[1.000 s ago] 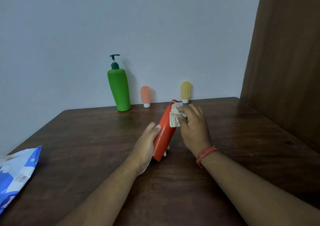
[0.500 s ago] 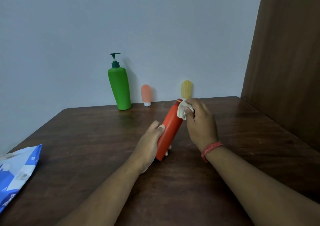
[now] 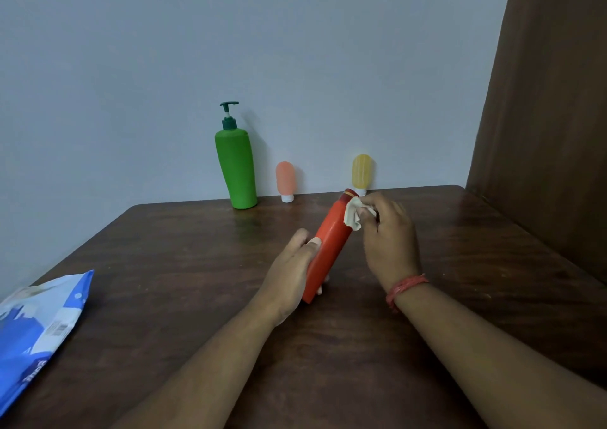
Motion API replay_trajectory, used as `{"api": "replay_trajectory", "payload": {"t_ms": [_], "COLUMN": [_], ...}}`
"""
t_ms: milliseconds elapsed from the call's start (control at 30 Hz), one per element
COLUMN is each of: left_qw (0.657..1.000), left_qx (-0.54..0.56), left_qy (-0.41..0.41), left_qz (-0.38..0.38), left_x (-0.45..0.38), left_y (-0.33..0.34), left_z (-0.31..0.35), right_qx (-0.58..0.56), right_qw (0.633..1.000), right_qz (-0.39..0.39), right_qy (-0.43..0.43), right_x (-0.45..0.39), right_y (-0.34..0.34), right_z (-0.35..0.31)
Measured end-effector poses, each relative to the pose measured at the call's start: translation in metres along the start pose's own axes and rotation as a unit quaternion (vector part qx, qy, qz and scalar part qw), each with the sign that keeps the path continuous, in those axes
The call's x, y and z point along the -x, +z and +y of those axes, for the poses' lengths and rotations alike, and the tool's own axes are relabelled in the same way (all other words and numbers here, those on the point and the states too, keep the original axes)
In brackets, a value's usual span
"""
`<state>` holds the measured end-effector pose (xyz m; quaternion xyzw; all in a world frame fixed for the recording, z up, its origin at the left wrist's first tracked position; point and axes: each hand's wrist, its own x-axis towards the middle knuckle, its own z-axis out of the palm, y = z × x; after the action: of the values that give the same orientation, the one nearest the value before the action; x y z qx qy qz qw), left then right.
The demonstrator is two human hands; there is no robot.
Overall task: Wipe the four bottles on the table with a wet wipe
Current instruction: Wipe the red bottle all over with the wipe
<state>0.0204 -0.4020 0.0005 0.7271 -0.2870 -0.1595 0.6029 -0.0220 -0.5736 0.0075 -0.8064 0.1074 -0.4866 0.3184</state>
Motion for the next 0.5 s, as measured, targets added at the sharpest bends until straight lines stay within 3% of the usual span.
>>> {"api": "replay_trajectory", "payload": {"t_ms": [133, 333, 500], "left_qw": [0.999, 0.980, 0.982], "left_qx": [0.042, 0.188, 0.181], "left_qy": [0.000, 0.002, 0.002], "left_qz": [0.014, 0.067, 0.052], "left_x": [-0.001, -0.003, -0.003], "left_y": [-0.001, -0.006, -0.005], "left_z": [-0.001, -0.003, -0.003], "right_qx": [-0.003, 0.103, 0.159], "right_qw": [0.999, 0.975, 0.964], "right_qz": [-0.039, -0.126, -0.125], "right_qy": [-0.029, -0.150, -0.174], "right_x": [0.008, 0.022, 0.018], "right_y": [0.007, 0.016, 0.015], "right_z": [-0.007, -0.028, -0.026]}}
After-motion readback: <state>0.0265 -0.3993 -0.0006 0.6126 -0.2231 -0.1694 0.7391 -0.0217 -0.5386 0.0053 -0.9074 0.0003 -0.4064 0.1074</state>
